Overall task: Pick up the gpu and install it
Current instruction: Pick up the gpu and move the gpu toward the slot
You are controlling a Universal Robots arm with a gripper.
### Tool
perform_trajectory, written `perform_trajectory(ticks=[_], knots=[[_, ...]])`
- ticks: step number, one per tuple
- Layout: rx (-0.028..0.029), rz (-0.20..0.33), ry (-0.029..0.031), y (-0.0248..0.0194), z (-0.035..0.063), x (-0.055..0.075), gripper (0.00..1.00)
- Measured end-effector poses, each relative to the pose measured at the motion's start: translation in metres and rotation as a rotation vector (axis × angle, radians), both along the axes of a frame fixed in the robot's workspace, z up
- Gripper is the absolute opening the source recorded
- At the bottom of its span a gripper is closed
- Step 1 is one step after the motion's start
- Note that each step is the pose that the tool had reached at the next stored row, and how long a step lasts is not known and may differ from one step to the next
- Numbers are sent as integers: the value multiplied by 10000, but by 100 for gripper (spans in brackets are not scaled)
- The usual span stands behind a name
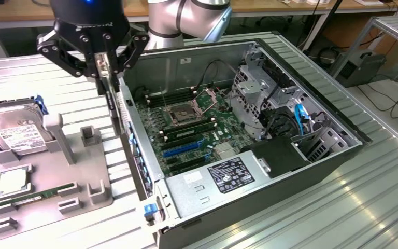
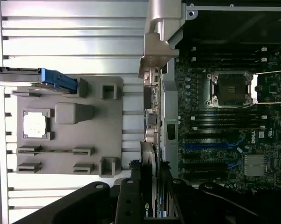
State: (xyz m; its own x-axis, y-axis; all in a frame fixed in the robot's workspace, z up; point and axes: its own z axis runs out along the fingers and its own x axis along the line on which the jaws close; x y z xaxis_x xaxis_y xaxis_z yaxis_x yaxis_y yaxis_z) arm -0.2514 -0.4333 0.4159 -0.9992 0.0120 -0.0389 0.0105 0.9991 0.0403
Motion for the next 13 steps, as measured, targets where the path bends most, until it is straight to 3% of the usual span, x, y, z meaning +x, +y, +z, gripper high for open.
perform_trajectory(ticks=[13], knots=[[0,0,-49,0,49,539,27]])
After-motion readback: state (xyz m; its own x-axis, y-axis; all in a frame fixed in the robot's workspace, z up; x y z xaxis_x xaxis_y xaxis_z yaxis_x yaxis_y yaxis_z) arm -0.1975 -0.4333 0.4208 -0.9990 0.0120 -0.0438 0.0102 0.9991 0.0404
